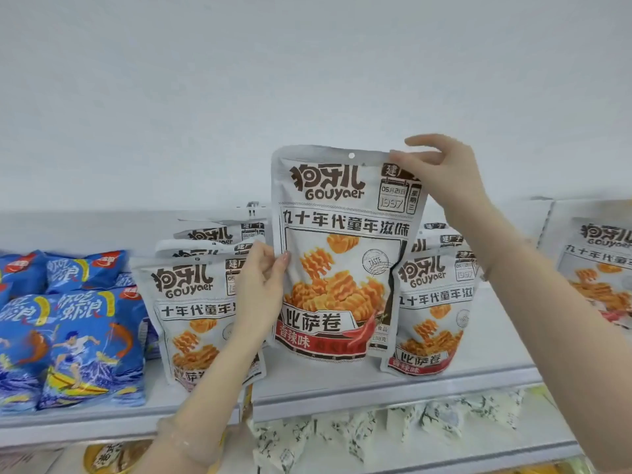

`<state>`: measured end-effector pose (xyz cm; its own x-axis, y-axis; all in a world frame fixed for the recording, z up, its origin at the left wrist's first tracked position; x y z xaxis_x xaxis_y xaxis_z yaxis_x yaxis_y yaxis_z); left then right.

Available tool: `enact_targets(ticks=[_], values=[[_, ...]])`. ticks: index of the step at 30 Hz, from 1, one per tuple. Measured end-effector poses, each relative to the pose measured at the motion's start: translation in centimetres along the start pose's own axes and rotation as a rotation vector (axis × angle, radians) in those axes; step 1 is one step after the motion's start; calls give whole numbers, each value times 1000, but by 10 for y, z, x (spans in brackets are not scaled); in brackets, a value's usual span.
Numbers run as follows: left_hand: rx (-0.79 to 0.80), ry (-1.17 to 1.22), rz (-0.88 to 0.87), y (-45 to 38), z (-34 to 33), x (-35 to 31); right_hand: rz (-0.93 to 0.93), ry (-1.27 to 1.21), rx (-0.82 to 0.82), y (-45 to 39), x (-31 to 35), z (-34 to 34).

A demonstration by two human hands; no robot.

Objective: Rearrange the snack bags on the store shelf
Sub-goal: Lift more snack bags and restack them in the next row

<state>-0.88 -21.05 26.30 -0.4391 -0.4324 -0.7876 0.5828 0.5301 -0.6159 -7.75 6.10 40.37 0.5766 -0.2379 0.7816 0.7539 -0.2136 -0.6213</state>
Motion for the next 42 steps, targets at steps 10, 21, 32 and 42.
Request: enact_targets(ticks=[10,21,32,42], values=[[-44,66,87,-15,-6,3,-196,-19,80,72,-77,-20],[82,167,222,-22,4,15,-76,-145,101,61,-78,-22],[143,197,243,-10,4,16,-118,-176,266,71,-95,-23],[137,-42,102,12,-2,46,-127,-80,228,34,-61,-15]])
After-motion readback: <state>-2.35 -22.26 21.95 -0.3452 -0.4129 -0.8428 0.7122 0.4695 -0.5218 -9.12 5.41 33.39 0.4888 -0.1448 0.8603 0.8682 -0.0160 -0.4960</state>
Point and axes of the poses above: each hand's wrist, its own y-axis away from the middle knuckle, its own z-axis out of the back of the hand, x = y × z, the point moved 9 cm from there along -y, towards the middle knuckle, and after that the axes turned 11 degrees about -x, right-handed, at the moved point
